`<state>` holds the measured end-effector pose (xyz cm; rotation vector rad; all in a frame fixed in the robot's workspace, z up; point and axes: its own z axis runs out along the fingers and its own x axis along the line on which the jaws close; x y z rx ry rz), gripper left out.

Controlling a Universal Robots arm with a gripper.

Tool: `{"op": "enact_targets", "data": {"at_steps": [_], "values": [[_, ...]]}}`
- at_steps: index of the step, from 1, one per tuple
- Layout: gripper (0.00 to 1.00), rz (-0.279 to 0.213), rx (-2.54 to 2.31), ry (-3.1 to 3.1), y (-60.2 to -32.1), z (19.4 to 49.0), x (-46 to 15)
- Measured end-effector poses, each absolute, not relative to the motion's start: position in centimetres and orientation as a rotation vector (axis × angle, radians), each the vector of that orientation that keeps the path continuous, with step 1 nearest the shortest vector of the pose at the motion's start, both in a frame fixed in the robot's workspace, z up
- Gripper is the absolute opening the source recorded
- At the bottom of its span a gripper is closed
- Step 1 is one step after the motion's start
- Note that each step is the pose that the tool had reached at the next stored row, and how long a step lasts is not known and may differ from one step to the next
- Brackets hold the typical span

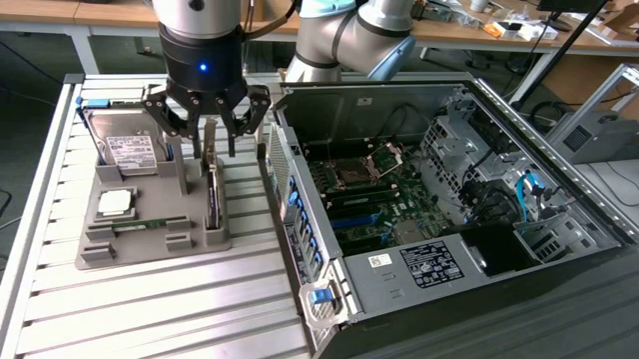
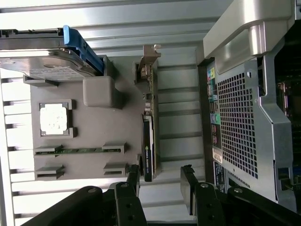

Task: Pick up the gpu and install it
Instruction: 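Pick up the gpu and move the gpu toward the slot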

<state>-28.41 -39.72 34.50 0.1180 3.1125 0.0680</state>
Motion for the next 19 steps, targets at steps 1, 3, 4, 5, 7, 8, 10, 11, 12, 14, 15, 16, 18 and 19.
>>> {"op": "enact_targets", "data": {"at_steps": [1, 3, 4, 5, 7, 8, 10, 11, 12, 14, 15, 16, 18, 19], "values": [[0.48, 0.068, 0.118, 3.112, -39.72, 34.47, -28.41], [0.48, 0.068, 0.118, 3.112, -39.67, 34.38, -28.41], [0.48, 0.068, 0.118, 3.112, -39.65, 34.34, -28.41], [0.48, 0.068, 0.118, 3.112, -39.63, 34.32, -28.41], [0.48, 0.068, 0.118, 3.112, -39.59, 34.27, -28.41], [0.48, 0.068, 0.118, 3.113, -39.59, 34.24, -28.4], [0.48, 0.068, 0.118, 3.113, -39.58, 34.18, -28.4], [0.48, 0.068, 0.118, 3.112, -39.57, 34.1, -28.41], [0.48, 0.068, 0.118, 3.112, -39.56, 34.06, -28.41], [0.48, 0.068, 0.118, 3.112, -39.56, 33.99, -28.41], [0.48, 0.068, 0.118, 3.112, -39.55, 33.96, -28.41], [0.48, 0.068, 0.118, 3.113, -39.55, 33.93, -28.41], [0.48, 0.068, 0.118, 3.112, -39.54, 33.87, -28.41], [0.48, 0.068, 0.118, 3.112, -39.54, 33.84, -28.41]]}}
